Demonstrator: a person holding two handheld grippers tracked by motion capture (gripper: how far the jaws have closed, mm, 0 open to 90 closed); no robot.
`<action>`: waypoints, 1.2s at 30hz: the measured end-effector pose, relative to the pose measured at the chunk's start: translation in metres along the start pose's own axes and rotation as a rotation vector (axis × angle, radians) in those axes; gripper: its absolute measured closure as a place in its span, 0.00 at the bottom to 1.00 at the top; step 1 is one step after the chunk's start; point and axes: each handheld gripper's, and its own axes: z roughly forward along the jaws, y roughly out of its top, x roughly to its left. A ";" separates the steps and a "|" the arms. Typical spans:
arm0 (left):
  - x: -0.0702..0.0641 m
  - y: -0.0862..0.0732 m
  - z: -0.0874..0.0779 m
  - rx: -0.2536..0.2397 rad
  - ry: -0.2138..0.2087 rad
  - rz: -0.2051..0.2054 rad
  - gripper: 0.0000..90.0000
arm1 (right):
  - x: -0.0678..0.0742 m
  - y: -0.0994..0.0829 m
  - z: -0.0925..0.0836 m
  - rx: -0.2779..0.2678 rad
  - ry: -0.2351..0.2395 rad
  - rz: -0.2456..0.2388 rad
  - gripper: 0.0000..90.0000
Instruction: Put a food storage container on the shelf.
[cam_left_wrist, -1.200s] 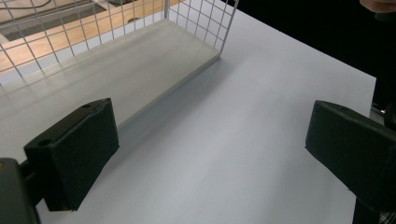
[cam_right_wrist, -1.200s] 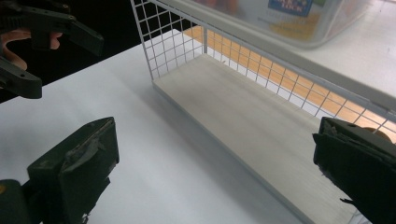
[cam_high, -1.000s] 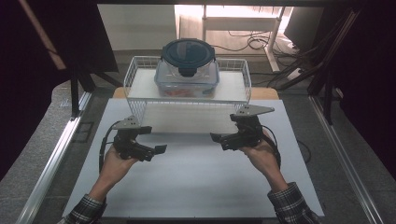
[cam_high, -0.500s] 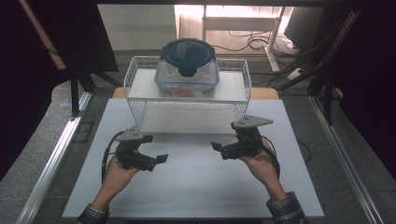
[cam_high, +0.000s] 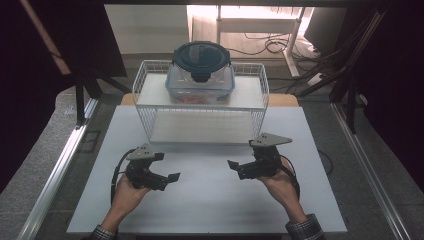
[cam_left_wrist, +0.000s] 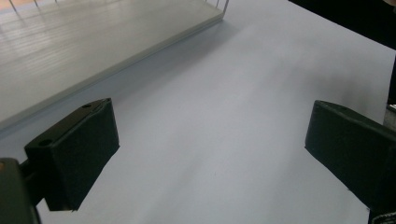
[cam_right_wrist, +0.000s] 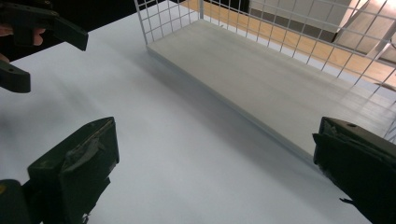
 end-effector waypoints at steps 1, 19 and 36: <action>0.000 -0.001 0.000 -0.001 0.000 -0.004 0.03 | 0.000 -0.002 0.000 -0.001 0.001 0.004 0.00; -0.005 -0.034 -0.008 0.002 0.046 -0.001 0.03 | -0.001 -0.033 -0.012 -0.010 -0.028 0.043 0.00; -0.010 -0.055 -0.022 0.003 0.081 -0.016 0.03 | 0.007 -0.059 -0.031 -0.001 -0.053 0.034 0.00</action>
